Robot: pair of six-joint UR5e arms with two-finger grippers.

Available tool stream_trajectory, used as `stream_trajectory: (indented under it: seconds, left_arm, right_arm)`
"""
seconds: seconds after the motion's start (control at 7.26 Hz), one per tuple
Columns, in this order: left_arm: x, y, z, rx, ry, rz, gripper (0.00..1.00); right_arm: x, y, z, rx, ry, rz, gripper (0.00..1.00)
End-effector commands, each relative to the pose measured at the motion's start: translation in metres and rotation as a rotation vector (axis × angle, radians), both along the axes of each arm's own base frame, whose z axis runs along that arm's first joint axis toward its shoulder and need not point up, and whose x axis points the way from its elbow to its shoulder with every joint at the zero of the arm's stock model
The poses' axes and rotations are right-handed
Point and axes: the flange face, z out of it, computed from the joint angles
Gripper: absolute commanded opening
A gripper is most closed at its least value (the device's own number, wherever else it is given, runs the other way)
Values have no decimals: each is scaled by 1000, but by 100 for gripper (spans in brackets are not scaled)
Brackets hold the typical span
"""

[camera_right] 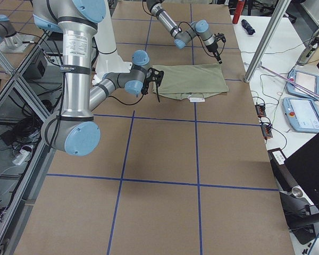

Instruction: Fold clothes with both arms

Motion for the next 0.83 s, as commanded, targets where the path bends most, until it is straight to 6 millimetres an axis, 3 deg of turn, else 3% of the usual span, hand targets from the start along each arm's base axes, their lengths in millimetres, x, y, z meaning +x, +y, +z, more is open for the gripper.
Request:
stream_trajectory:
  seconds: [0.0,0.14,0.28,0.41,0.55,0.69]
  left_arm:
    - [-41,-30,5,53,-62,-8,100]
    - [-66,-42,8,84,-97,5,100]
    - [-81,-22,27,48,-82,76,100]
    - [-103,4,27,-3,-107,133,100]
    - [-128,34,29,13,-157,169,100]
    - [-154,74,30,44,-157,192,100]
  right_arm:
    - [-10,-13,2,10,28,30,100]
    - [-24,-26,-13,13,79,22,100]
    - [-45,-43,-48,93,186,-49,100]
    - [-66,-62,-83,145,292,-120,100]
    - [-94,-82,-95,202,364,-166,100]
    - [-122,-97,-88,233,408,-201,100]
